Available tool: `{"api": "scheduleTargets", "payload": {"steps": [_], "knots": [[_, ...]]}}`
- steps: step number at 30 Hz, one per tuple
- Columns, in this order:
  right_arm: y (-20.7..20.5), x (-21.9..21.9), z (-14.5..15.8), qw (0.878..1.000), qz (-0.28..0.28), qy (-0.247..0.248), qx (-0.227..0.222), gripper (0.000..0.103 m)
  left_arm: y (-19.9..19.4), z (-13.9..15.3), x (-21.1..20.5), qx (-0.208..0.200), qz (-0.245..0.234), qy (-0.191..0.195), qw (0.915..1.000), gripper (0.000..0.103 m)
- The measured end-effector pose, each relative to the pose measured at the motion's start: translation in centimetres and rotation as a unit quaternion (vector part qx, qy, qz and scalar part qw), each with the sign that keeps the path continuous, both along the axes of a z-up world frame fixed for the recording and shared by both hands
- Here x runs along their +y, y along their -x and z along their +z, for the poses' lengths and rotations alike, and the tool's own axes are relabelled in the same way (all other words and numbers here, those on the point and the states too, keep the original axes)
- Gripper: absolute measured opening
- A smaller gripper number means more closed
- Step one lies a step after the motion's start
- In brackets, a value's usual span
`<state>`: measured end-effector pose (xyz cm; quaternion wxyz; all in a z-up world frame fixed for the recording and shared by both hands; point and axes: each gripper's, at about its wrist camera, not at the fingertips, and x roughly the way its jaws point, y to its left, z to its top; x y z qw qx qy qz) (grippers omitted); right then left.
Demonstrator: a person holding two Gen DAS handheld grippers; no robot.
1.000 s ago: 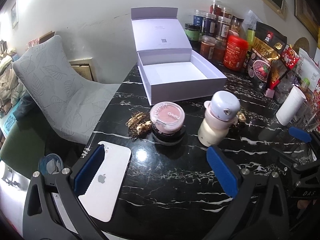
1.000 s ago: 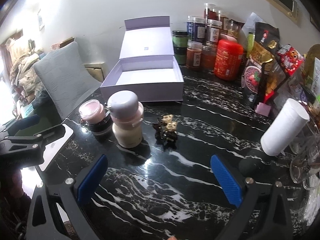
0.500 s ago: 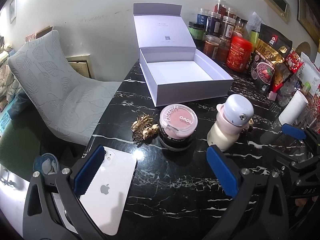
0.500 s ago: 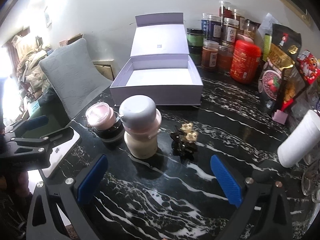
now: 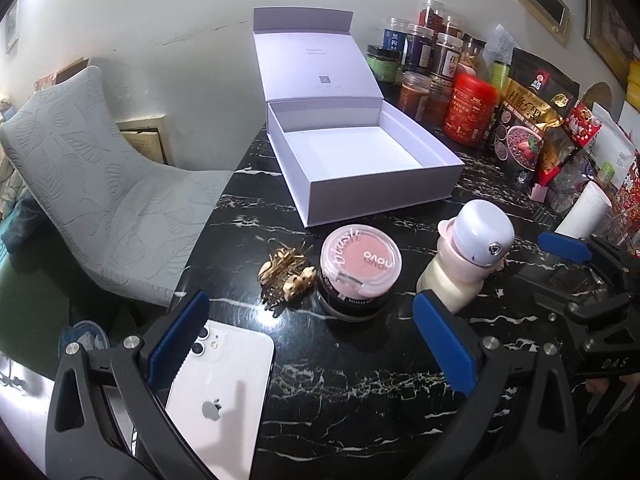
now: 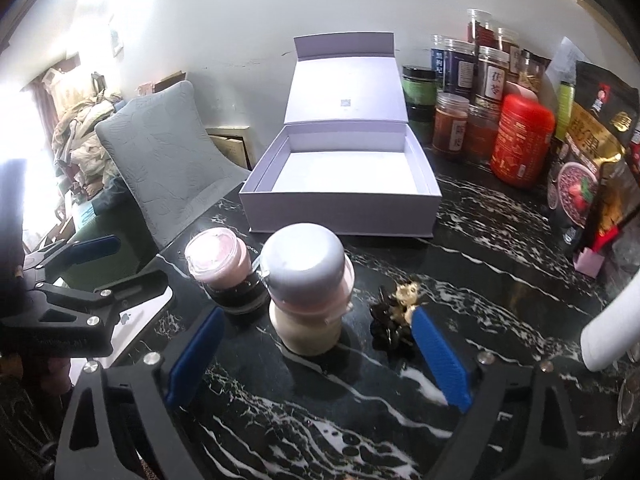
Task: Organize objects
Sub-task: 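Move the left tool toward the pink compact while the right tool approaches the white jar, then close the left gripper on the pink blush compact while the right grips the white round jar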
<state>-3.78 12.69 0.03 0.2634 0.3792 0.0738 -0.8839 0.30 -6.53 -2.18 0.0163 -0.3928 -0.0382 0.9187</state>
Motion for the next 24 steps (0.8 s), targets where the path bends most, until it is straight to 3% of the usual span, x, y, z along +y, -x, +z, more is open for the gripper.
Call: {"api": "scheduleTargets", "payload": {"steps": [11,24], "knots": [[2.2,-0.9,-1.2,1.000,0.022,0.007,-0.013,0.078,2.1,-1.1,-0.4,-0.008,-0.024,-0.013,0.9996,0.101],[2.8,-0.7,-1.7,0.998,0.048,0.027,-0.007,0.071,3.8,-1.8,1.0,-0.006,-0.080,-0.014,0.9967,0.083]]}}
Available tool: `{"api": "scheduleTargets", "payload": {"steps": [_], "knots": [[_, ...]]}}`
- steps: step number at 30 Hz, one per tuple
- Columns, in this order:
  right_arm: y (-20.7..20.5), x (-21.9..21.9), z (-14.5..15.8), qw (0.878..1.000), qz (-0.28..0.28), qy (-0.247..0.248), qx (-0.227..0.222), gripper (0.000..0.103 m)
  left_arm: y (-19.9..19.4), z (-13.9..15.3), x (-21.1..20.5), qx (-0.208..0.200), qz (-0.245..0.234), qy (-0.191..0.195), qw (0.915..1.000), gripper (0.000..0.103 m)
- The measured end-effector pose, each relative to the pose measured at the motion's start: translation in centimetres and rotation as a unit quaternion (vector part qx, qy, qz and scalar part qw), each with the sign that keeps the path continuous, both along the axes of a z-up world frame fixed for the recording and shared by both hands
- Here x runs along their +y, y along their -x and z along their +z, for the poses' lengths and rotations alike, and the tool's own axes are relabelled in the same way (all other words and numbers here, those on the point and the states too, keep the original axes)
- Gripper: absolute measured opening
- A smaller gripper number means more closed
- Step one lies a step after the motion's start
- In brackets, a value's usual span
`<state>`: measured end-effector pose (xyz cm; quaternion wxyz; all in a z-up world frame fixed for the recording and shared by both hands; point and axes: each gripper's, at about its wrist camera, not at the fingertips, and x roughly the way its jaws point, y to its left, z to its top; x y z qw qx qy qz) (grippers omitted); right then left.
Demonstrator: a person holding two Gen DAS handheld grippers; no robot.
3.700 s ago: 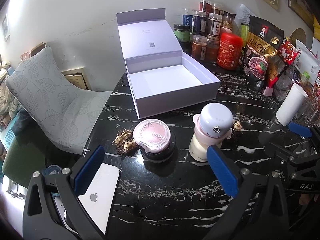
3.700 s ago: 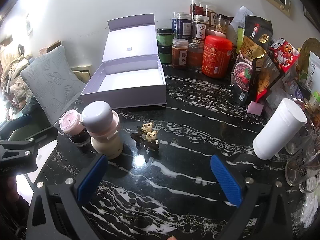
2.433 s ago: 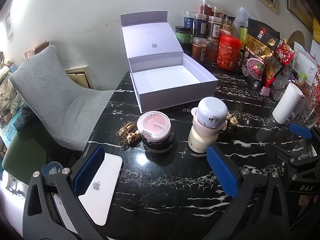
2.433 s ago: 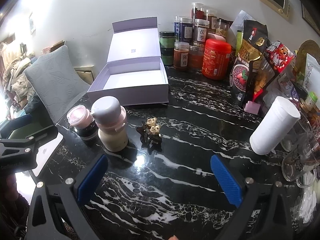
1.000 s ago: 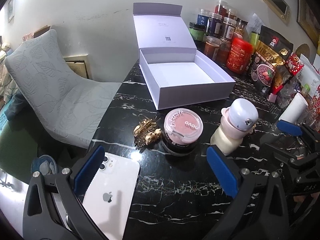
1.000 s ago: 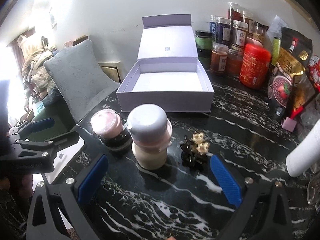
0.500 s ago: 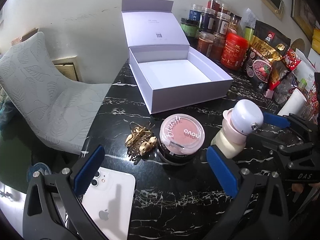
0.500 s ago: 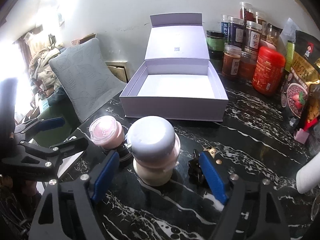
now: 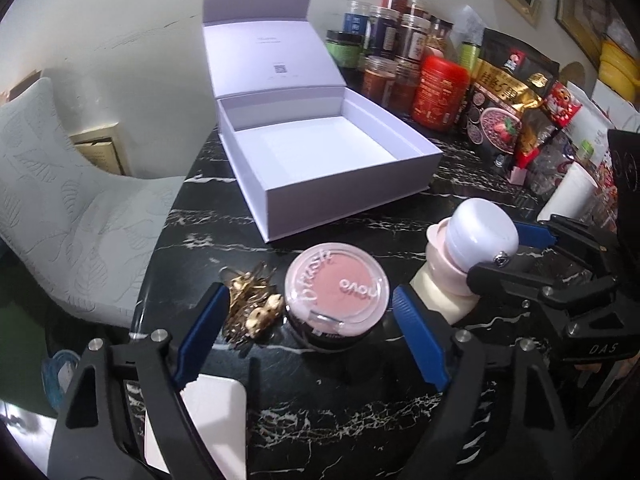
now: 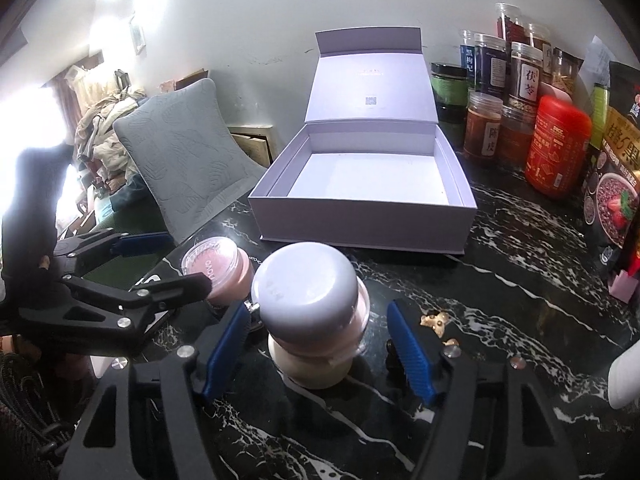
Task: Organize objects
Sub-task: 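Close the left gripper on the pink blush compact while the right grips the white round jar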
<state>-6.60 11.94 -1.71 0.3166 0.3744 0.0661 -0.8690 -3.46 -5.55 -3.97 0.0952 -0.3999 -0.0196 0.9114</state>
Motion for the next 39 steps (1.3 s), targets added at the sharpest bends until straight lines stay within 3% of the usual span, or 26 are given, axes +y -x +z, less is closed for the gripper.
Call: {"api": "scheduleTargets", "payload": {"steps": [11,26,30,39], "knots": [[0.2,0.1,-0.2,1.000,0.011,0.016,-0.008,0.063,0.4,-0.5,0.8,0.002,-0.031,0.007,0.9995,0.078],[0.2,0.3,-0.1,1.000,0.013,0.022,-0.008,0.063,1.0,-0.8,1.1,0.005,-0.042,-0.004,0.9991,0.063],[0.2,0.3,-0.1,1.000,0.013,0.022,-0.008,0.063,1.1,-0.8,1.1,0.005,-0.041,-0.003,0.9992,0.055],[0.1,0.3,0.0,1.000,0.016,0.025,-0.004,0.061,0.9,-0.5,1.0,0.009,-0.037,-0.006,0.9993,0.055]]}}
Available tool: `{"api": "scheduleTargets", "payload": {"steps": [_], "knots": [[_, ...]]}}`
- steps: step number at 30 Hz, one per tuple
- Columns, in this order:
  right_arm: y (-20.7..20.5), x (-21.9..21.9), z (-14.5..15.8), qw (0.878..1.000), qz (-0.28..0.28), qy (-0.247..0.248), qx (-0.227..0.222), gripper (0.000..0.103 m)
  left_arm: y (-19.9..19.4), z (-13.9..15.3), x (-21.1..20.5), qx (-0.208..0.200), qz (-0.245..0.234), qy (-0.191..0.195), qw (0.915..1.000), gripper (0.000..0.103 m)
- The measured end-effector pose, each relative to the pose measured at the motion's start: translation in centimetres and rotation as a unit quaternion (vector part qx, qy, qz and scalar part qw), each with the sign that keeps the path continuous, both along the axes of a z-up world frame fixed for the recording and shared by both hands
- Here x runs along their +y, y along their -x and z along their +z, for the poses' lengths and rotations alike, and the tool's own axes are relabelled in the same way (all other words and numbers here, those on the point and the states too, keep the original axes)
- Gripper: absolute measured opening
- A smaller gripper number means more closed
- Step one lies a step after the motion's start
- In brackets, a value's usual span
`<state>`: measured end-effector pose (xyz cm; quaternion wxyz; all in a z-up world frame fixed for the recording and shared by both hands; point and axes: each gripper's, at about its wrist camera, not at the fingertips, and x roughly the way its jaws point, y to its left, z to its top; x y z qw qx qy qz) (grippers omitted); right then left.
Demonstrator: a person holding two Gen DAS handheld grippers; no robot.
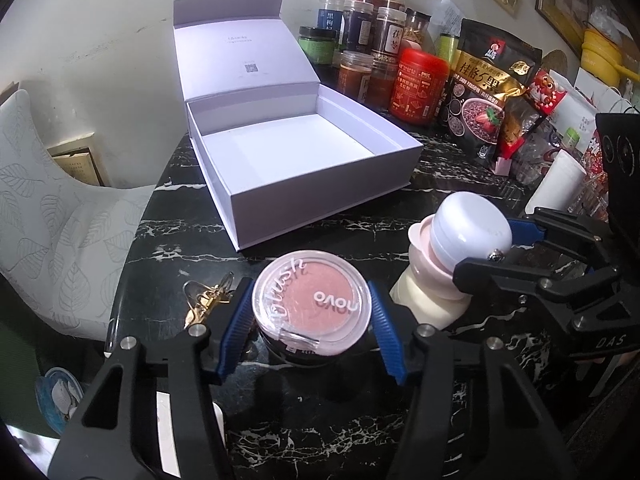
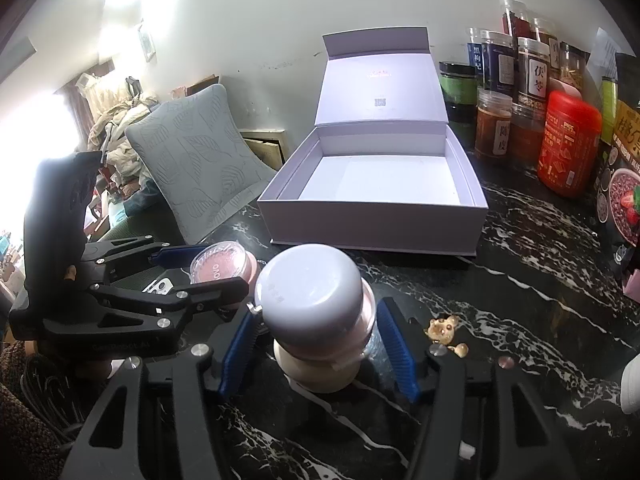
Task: Organize objects
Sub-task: 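Close the left gripper on the pink blush compact while the right grips the white round jar, then lift the compact with the left gripper while the right lifts the white jar toward the box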
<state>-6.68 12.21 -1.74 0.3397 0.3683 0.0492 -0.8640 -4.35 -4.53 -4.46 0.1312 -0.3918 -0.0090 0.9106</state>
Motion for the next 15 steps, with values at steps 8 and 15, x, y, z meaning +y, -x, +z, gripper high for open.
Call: {"api": "scheduleTargets", "payload": {"steps": [8,15], "knots": [[-0.6,0.3,0.8,1.000,0.004,0.010,0.011,0.054,-0.7,1.0,0.1,0.011,0.003,-0.003,0.9999,0.055],[-0.5,-0.1,0.4,1.000,-0.011,-0.009,0.013,0.055,-1.1,1.3,0.0,0.011,0.011,-0.010,0.9998,0.055]]}}
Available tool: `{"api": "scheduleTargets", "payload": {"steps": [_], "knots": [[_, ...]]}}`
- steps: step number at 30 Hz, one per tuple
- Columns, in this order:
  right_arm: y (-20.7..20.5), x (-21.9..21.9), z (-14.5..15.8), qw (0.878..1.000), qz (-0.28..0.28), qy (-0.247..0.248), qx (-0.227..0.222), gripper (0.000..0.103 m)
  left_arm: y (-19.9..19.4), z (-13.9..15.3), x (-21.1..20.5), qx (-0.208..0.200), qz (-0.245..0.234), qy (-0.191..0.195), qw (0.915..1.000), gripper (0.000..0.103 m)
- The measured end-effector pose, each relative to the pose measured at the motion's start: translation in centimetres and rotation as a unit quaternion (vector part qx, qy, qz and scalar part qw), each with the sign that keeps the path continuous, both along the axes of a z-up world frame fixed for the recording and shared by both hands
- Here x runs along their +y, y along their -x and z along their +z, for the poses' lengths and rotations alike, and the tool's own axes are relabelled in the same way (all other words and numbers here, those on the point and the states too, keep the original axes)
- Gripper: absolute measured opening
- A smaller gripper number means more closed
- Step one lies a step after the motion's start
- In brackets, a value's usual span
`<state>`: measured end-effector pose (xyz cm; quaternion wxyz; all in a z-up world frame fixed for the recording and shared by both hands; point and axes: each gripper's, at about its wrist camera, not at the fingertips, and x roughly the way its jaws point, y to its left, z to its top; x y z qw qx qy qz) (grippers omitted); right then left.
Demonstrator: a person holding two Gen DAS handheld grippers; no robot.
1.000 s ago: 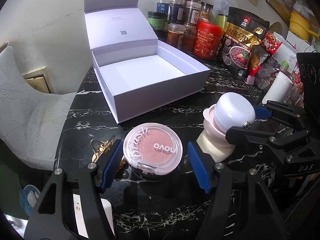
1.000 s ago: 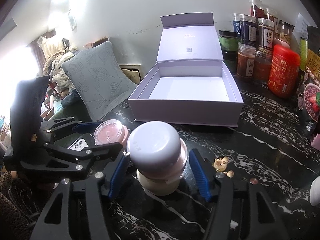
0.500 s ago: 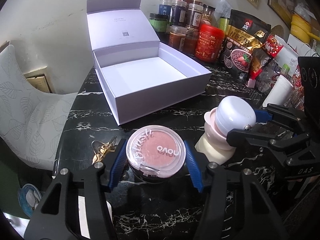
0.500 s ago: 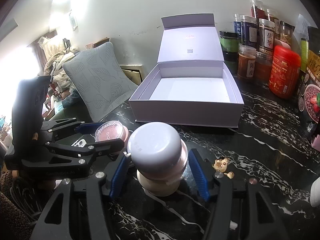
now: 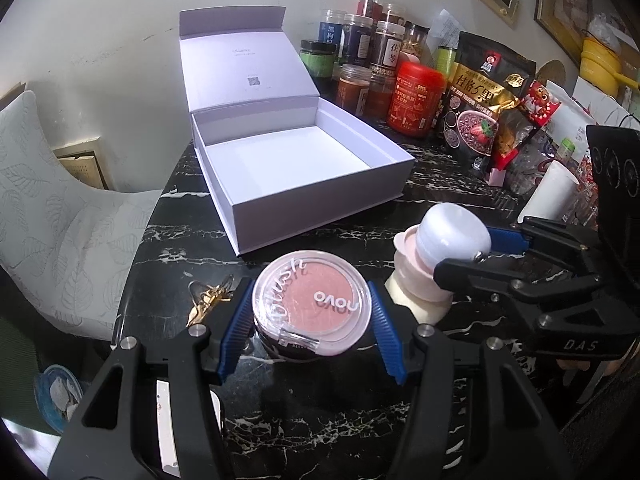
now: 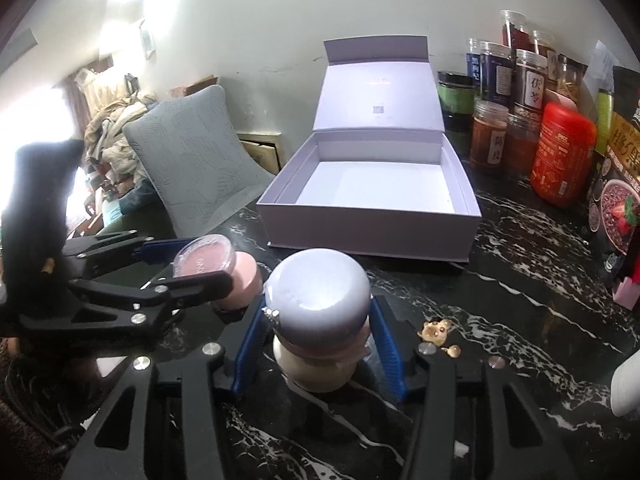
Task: Organize objects
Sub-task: 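Lift the compact with the left gripper while the right lifts the white jar toward the box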
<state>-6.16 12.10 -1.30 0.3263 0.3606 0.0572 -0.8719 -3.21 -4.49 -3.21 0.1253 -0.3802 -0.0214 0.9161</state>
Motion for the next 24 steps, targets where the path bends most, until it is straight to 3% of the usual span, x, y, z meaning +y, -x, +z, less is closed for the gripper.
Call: {"api": "scheduleTargets", "payload": {"steps": [6,15,18,24], "knots": [[0.67,0.46,-0.69,1.000,-0.006,0.020,-0.016,0.059,-0.36,0.18,0.06,0.003,0.002,-0.001,1.0000,0.055],[0.68,-0.03,-0.27,1.000,-0.003,0.022,0.012,0.059,-0.38,0.13,0.01,-0.001,0.002,-0.004,1.0000,0.055],[0.62,-0.15,-0.25,1.000,0.002,0.019,0.017,0.053,-0.36,0.10,-0.01,-0.002,0.003,-0.004,1.0000,0.055],[0.44,0.35,0.02,0.999,0.007,0.031,0.014,0.053,-0.47,0.21,0.03,0.001,0.001,-0.004,1.0000,0.055]]}}
